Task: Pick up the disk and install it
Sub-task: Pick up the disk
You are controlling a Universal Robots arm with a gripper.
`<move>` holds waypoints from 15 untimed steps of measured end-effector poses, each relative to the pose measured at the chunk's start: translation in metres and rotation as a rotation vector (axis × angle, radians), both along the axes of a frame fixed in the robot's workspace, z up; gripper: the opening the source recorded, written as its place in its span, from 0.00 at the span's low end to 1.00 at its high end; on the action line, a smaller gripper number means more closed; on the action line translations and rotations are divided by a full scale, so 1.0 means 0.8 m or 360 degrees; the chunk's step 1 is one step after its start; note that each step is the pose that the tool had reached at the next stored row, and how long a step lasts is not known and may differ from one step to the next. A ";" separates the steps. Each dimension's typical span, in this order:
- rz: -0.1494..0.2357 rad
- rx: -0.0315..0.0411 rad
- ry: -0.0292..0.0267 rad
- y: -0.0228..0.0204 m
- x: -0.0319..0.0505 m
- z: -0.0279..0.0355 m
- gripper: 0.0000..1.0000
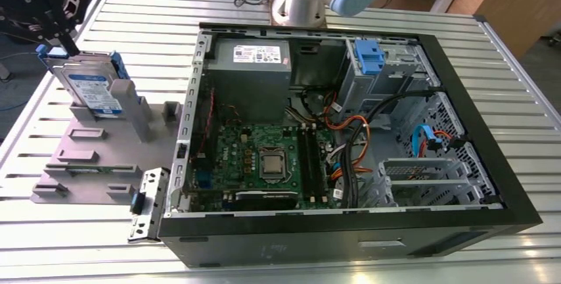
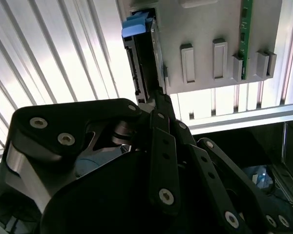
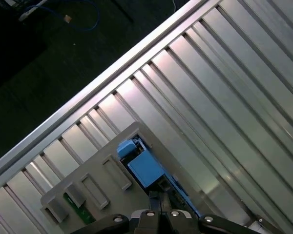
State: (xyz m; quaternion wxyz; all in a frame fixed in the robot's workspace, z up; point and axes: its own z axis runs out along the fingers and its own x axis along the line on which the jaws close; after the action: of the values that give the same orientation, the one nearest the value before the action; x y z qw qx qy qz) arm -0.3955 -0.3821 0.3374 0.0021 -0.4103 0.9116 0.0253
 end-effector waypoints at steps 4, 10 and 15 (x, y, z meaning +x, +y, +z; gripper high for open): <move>0.0080 0.0000 0.00000 0.0000 0.000 0.0000 0.11; 0.0215 0.0000 0.00000 0.0000 0.000 0.0000 0.11; 0.0289 0.0000 0.00000 0.0000 0.000 0.0000 0.11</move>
State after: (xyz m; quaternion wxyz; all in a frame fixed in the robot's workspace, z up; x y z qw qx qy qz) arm -0.3955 -0.3822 0.3374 -0.0002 -0.4913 0.8706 0.0254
